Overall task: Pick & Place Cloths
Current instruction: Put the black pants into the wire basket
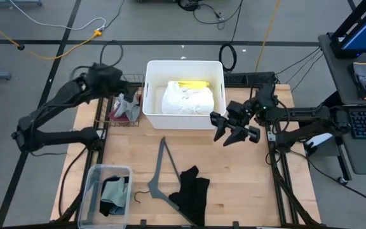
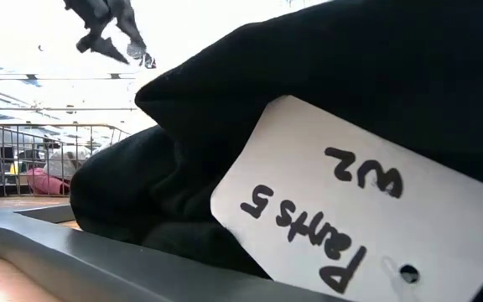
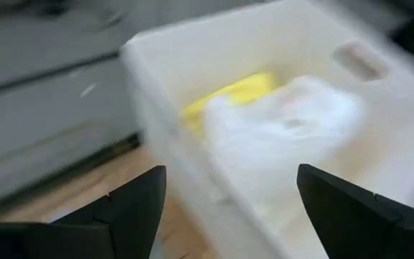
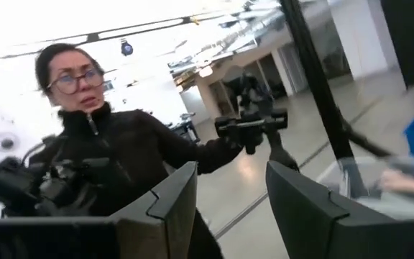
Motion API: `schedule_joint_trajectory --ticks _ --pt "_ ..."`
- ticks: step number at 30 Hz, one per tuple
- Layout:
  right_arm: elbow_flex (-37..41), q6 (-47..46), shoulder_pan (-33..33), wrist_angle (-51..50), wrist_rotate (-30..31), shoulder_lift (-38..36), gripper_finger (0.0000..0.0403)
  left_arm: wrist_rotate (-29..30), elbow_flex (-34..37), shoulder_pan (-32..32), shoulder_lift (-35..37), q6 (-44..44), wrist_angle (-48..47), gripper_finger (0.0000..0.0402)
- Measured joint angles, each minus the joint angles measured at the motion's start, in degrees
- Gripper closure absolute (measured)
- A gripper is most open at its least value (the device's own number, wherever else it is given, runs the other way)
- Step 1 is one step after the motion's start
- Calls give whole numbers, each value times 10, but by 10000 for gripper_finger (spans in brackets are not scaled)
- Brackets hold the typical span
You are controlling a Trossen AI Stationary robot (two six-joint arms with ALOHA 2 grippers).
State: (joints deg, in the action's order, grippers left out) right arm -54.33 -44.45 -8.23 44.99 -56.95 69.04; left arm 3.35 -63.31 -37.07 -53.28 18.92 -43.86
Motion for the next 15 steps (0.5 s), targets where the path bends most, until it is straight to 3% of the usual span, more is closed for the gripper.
schedule_joint_trajectory --ticks 6,15 --pt "0 77 46 13 56 0 243 -90 0 33 56 -55 45 105" --pt "0 199 120 -30 220 0 244 -94 19 80 103 -73 46 111"
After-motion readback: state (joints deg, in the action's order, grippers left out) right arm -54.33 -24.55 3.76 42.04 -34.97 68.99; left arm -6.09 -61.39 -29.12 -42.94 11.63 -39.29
